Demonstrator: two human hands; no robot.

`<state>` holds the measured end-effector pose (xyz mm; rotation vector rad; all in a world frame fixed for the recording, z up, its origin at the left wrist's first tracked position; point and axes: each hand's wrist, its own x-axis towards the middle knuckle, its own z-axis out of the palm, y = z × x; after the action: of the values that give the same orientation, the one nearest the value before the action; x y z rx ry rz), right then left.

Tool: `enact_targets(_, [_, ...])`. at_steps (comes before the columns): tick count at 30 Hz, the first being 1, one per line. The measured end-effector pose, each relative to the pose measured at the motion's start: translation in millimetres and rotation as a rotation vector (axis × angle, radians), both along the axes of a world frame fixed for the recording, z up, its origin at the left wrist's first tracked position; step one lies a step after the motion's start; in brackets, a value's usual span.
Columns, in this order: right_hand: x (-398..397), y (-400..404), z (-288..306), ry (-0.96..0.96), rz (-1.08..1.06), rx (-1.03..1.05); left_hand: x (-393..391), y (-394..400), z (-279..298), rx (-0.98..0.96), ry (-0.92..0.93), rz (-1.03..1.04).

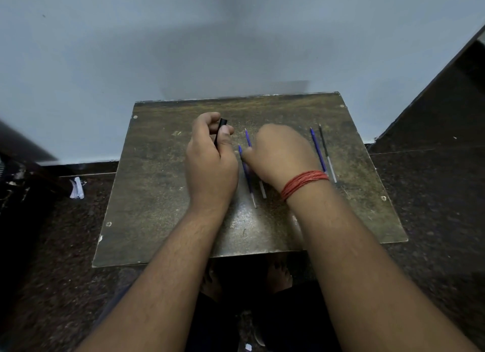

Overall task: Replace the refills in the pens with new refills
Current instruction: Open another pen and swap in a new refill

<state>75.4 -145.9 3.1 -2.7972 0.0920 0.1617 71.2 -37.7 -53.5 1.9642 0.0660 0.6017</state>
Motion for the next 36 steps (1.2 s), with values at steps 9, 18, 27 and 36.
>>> enact_targets(9, [14, -40, 12, -0.149, -0.19, 0.834, -2, -3, 2, 0.032, 0.015, -0.079])
enact_targets(18, [25, -54, 1, -0.44, -0.511, 1.593, -7, -6, 5, 0.081, -0.014, -0.181])
enact_targets(27, [26, -45, -4, -0.514, -0.399, 1.373, -6, -7, 0, 0.086, -0.008, -0.189])
enact_targets(36, [23, -43, -3, -0.432, -0.32, 1.368, -7, -8, 1, 0.085, 0.011, -0.18])
